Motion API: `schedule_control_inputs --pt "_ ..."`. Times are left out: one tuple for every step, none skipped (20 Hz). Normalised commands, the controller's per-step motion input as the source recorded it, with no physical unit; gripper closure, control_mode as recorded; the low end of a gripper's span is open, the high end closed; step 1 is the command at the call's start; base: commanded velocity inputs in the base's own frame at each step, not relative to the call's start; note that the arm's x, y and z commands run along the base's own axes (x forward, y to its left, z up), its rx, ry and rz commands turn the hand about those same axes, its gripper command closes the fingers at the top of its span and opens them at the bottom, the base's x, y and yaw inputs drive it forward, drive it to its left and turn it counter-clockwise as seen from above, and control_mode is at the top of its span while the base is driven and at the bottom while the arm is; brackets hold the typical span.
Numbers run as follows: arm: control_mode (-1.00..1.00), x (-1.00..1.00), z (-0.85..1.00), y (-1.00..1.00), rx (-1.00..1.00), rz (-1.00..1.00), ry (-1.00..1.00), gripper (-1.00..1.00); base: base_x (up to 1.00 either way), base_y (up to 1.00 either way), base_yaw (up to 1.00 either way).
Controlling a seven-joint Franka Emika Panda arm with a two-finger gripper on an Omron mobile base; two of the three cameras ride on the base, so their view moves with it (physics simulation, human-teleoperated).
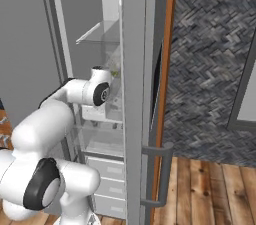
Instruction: Fully open the fridge drawer.
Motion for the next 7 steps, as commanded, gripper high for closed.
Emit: schedule_control_inputs --pt "-1.00 -1.00 -1.00 0.00 -0.09 0.01 0.16 -1.00 0.00 0.00 0.00" --pt "-1.00 -1.00 -1.00 0.00 -0.08 0.02 0.15 -1.00 0.00 0.00 0.00" --pt "-1.00 -1.00 -1.00 0.00 -0.07 0.02 0.14 -1.00 0.00 0.00 0.00" --pt "-1.00 -1.00 -1.00 0.00 -0.05 0.04 0.09 -1.00 0.00 0.00 0.00" --pt "-1.00 -1.00 -1.00 0.00 -0.05 0.04 0.09 -1.00 0.00 0.00 0.00" --pt "-1.00 -1.00 -1.00 0.00 -0.04 0.04 0.06 -1.00 0.00 0.00 0.00" --pt "-1.00 -1.00 -1.00 -0.02 -0.03 0.04 0.01 -1.00 0.00 0.00 0.00"
